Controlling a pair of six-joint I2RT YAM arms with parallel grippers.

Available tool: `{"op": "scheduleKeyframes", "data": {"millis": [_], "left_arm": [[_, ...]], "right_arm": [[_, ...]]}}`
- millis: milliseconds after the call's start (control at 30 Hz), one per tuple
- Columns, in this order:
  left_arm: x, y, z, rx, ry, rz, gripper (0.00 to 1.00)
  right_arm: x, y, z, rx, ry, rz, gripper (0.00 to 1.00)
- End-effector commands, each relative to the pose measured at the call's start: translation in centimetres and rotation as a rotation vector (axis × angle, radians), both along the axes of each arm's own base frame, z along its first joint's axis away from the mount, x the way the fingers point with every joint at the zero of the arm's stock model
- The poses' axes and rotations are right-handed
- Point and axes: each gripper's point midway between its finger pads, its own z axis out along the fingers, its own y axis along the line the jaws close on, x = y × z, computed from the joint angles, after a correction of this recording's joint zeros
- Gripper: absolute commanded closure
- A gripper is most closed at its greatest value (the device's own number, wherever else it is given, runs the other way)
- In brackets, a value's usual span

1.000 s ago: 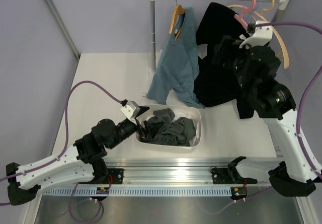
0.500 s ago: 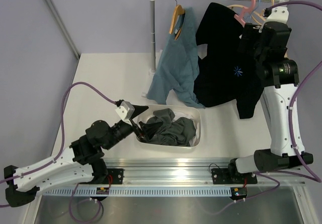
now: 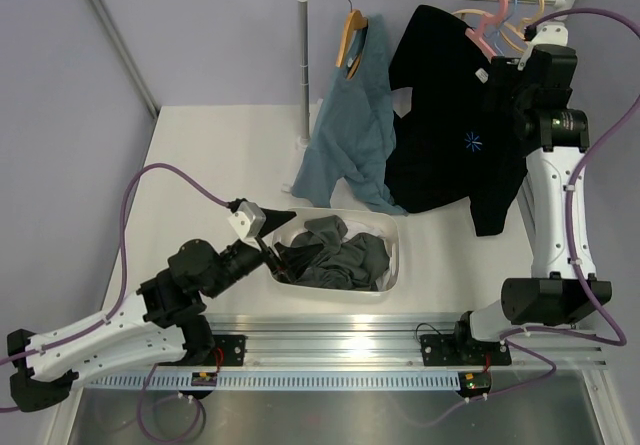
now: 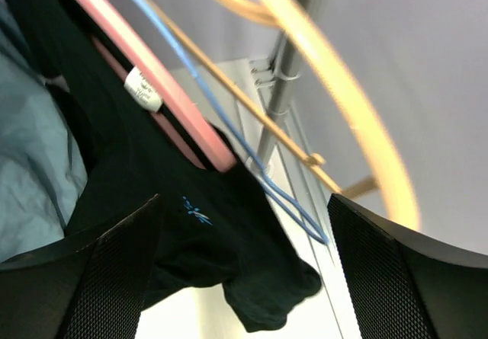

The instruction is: Remove the t-shirt from the hanger

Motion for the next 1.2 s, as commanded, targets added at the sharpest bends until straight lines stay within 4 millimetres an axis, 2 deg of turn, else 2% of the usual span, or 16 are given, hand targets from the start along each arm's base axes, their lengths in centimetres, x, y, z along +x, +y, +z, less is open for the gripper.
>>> {"op": "scheduleKeyframes", "data": {"millis": [0, 167, 367, 567, 700, 933, 1167], "left_arm": [[-0.6, -0.2, 1.5, -0.056, -0.025, -0.028, 0.01], [-0.4, -0.2, 1.4, -0.051, -0.022, -0.022, 0.01], [-0.4, -0.1, 1.4, -0.052, -0.020, -0.021, 0.01], [-0.4, -0.1, 1.4, -0.051, -0.019, -0.019, 0.01], [-0.4, -0.1, 1.3, -0.049, -0.019, -0.019, 0.01], [-0.3, -0.2, 1.3, -0.048, -0.018, -0.018, 0.01], [-0.4, -0.1, 1.4, -0.051, -0.019, -0.019, 0.01]], "right_arm": [[1.1, 0.8, -0.1, -0.022, -0.006, 0.075, 0.05], [1.0, 2.4, -0.5, -0.008, 0.007, 0.178, 0.07], [0.6, 2.6, -1.4, -0.029, 0.048, 0.208, 0.12], [-0.2, 3.3, -0.8, -0.016, 0.028, 0.236, 0.19], [-1.0, 3.7, -0.2, 0.004, 0.003, 0.244, 0.28], [-1.7, 4.0, 0.6, 0.022, -0.029, 0.249, 0.34], [-1.3, 5.0, -0.2, 0.060, -0.010, 0.294, 0.43]]}}
